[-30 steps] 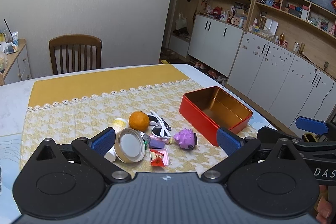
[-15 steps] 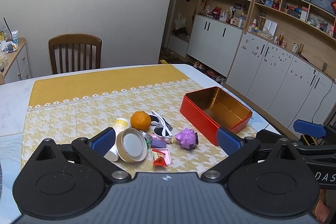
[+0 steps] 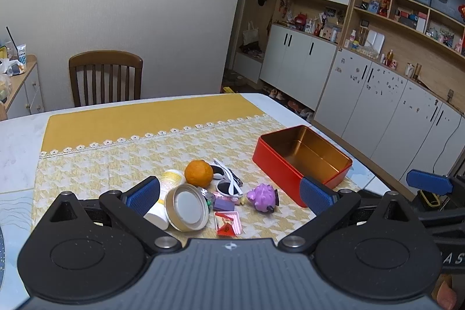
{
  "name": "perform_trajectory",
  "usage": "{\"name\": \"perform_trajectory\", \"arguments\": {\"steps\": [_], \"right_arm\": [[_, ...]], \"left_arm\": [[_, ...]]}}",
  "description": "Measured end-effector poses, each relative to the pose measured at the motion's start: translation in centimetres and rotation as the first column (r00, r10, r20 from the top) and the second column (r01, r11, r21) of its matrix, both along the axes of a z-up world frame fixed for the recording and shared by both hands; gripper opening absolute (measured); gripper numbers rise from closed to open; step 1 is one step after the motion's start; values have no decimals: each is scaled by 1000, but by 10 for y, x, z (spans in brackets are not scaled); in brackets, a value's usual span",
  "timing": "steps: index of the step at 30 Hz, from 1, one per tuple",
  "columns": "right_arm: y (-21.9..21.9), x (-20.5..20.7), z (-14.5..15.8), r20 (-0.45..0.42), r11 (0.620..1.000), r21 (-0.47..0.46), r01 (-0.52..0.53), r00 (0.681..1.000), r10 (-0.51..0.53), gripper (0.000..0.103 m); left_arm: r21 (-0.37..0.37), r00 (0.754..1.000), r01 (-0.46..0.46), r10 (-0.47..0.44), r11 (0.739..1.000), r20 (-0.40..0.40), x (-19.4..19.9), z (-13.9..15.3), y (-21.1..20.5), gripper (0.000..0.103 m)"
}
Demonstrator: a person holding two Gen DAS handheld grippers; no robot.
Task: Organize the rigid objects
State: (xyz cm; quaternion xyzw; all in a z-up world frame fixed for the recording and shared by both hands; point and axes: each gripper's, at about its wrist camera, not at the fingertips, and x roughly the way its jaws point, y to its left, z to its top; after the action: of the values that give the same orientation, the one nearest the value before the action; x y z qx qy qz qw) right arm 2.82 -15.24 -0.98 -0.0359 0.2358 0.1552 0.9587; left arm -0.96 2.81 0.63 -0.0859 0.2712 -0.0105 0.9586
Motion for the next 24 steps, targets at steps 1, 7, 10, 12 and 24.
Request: {"name": "perform_trajectory", "arguments": {"steps": [1,7,10,12,24], "right_arm": [[2,0,0,1,1000,-6,-1,1000,1,103],[9,5,-4,-7,1000,-23,-13,1000,13,103],[12,11,-8,-26,999,-19,-27,999,26,103],[13,14,-11,-38,999,-17,-32,999,31,103],[11,35,-10,-34,994,-13,-106,994,105,103]], "left_arm": [[-1,1000,0,0,1000,5,1,0,2,103],[-2,1000,15,-15,1000,0,7,-2,9,103],[0,1000,6,-6,1000,-19,11,-7,14,103],[-10,1000,-2,1,1000,-28,15,-9,17,103],[21,998,-48,49,999,-26,33,-9,4,103]]}}
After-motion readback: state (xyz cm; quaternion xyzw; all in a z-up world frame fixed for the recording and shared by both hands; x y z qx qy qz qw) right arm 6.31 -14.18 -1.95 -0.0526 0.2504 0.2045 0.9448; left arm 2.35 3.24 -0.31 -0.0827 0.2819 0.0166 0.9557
